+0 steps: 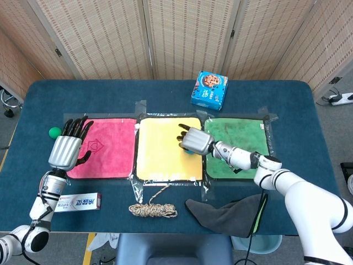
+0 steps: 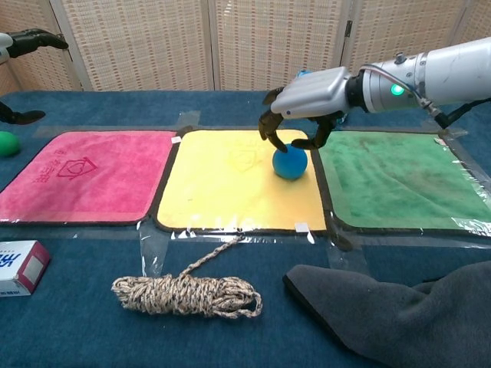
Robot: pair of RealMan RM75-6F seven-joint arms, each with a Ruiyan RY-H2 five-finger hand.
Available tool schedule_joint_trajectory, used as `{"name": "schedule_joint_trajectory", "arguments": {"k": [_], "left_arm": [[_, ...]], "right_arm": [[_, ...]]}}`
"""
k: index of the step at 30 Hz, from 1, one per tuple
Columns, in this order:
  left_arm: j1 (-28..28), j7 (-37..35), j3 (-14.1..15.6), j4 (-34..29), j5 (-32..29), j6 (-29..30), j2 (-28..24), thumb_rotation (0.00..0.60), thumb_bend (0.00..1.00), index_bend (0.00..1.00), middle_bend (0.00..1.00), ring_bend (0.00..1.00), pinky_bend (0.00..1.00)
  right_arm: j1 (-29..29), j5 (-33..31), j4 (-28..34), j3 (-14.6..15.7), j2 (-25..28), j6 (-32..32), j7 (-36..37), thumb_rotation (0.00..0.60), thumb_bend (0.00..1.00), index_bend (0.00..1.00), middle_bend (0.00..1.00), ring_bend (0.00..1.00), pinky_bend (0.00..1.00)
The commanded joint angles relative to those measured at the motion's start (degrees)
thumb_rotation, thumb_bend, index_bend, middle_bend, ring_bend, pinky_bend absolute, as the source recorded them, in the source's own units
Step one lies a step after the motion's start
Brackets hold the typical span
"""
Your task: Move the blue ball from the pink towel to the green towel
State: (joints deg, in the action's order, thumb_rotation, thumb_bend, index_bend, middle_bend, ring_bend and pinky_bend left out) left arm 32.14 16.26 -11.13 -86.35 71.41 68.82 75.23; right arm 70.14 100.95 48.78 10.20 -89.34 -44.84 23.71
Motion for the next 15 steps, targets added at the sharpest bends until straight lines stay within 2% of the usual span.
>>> {"name": "schedule_joint_trajectory", "arguments": {"k": [1, 7, 15], "left_arm": [[-0.12, 0.08, -0.01, -0.22, -0.01, 0.14, -0.11, 0.600, 0.37, 0.00, 0.00, 0.00, 0.00], [-0.43, 0.14, 0.14, -0.38, -0.22, 0.14, -0.23, 0.600, 0.37, 0.00, 0.00, 0.00, 0.00], [-0.58, -0.31, 0.13, -0.08, -0.26, 0.02, -0.16, 0.600, 0.37, 0.00, 0.00, 0.00, 0.00]], "right_arm": [[0.69, -0.12, -0.26, -0.18, -1.67, 2.36, -1.19, 0.600, 0.59, 0.40, 0.19, 0.19, 0.04], [1.76, -0.08, -1.08, -0.05, -4.13, 5.84, -2.53, 0.600, 0.59, 0.37, 0.18, 0.19, 0.04], [1.18, -0.17, -1.55, 0.73, -3.93, 6.65, -2.92, 0.600, 0.59, 0.38, 0.25, 0.26, 0.04]]}}
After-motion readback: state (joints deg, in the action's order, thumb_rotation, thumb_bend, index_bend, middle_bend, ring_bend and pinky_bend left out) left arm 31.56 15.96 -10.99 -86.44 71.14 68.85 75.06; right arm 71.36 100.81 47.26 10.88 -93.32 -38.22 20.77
